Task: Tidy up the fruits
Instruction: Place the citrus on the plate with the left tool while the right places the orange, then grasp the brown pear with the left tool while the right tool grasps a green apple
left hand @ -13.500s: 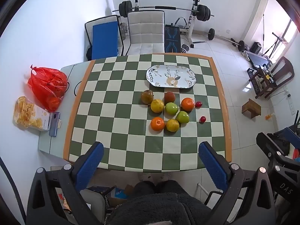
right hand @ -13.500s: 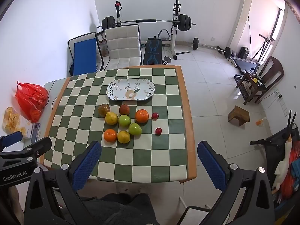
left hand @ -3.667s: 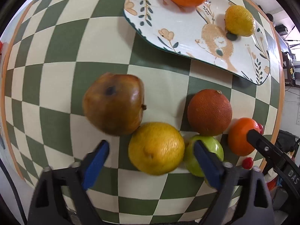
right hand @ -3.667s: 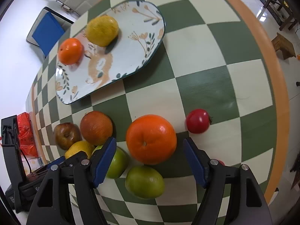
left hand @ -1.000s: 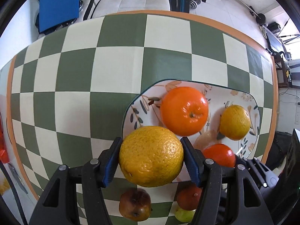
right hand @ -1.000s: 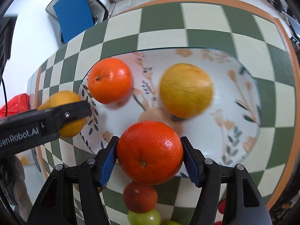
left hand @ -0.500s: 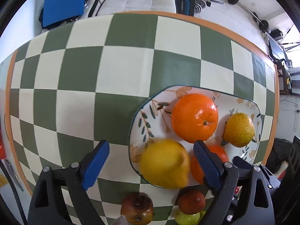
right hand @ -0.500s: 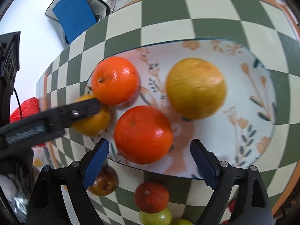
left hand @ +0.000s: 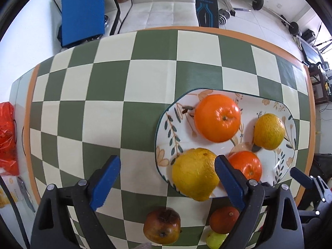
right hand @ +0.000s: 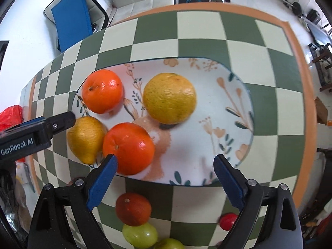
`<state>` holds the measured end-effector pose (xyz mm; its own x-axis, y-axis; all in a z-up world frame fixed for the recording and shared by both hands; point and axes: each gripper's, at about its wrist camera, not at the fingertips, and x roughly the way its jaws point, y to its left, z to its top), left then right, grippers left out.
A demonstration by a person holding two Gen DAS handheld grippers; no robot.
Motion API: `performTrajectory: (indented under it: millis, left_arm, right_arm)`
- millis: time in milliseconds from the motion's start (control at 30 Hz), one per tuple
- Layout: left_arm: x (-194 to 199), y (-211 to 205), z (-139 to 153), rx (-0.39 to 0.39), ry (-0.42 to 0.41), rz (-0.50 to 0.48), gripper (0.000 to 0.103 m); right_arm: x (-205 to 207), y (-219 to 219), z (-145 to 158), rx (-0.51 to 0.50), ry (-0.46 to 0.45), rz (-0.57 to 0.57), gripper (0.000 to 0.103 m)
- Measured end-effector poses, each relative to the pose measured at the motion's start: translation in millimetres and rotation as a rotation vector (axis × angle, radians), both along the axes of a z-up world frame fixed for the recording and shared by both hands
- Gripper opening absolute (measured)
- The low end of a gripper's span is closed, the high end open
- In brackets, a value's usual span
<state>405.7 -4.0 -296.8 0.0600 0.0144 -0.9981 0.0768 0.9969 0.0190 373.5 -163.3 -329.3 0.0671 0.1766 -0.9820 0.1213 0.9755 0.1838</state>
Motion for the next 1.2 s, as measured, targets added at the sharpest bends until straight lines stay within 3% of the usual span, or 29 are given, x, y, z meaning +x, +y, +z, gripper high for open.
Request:
performTrajectory:
  millis: [267, 433, 900, 1200]
  left_arm:
    - [-30, 1, 31, 0.002, -0.101, 0.000, 0.093]
    - [-51, 1, 66, -0.020, -0.174, -0.001, 0.093]
    - [-126, -2, 154, -0.065, -0.337, -0.051, 0.093]
    - [-163, -4, 200, -0.101, -0.424, -0.070, 0.093]
  right_arm:
    - [-25, -16, 32, -0.039, -0.057, -0.030, 0.096]
    - [-43, -23, 64, -0.056, -0.117, -0.050, 0.096]
    - [-117, -21, 182, -0.099, -0.327, -0.037, 0.096]
    - [-169, -24, 237, -0.123, -0.434, -0.060, 0.096]
